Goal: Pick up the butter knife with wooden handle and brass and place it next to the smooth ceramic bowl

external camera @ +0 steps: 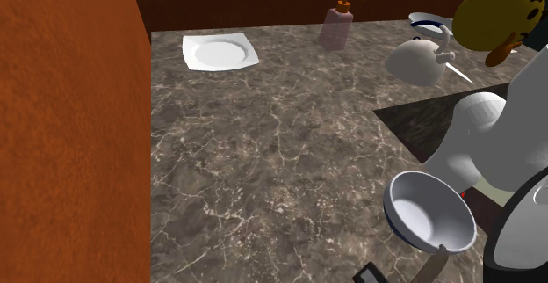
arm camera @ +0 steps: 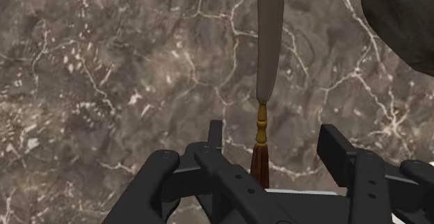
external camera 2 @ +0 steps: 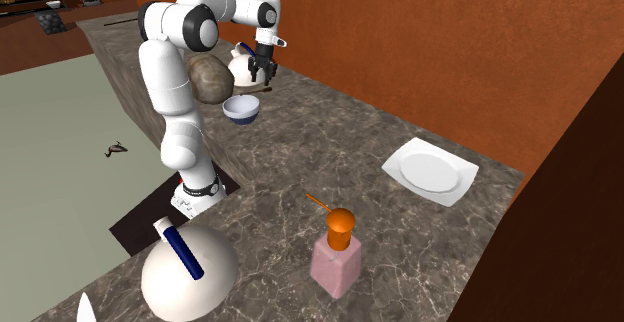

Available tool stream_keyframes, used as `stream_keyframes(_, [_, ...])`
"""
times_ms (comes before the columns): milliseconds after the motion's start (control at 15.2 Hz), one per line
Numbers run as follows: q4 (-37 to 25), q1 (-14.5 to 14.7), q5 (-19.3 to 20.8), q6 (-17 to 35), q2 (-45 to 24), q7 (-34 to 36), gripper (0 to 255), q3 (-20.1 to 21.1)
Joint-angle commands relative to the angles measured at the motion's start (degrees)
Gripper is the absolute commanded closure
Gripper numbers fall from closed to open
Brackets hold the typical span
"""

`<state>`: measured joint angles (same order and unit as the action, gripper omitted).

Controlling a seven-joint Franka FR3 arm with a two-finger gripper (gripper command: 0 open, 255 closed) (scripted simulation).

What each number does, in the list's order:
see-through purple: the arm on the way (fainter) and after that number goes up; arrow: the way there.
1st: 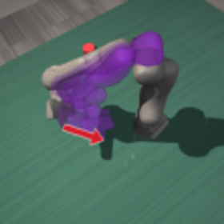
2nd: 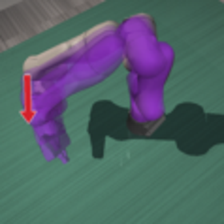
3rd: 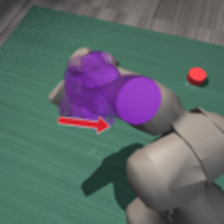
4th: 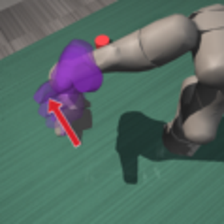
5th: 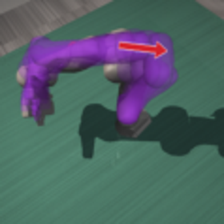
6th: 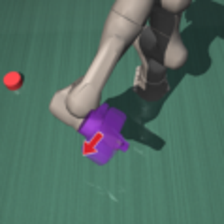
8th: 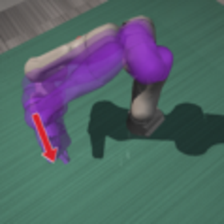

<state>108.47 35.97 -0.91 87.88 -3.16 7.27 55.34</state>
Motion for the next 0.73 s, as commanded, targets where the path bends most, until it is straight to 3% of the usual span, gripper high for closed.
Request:
stream_keyframes(0, [0.0, 0.0, 0.0, 0.0, 0.0, 0.0, 0, 0.0])
stream_keyframes(198, [0.0, 0.0, 0.0, 0.0, 0.0, 0.0, 0, 0.0])
stream_keyframes(462, [-10.28, 1.63, 2.95, -7.51, -4.7, 2.76, 0, 0.38])
stream_keyframes(660, [-10.27, 1.67, 2.94, -7.51, -4.69, 2.75, 0, 0.33])
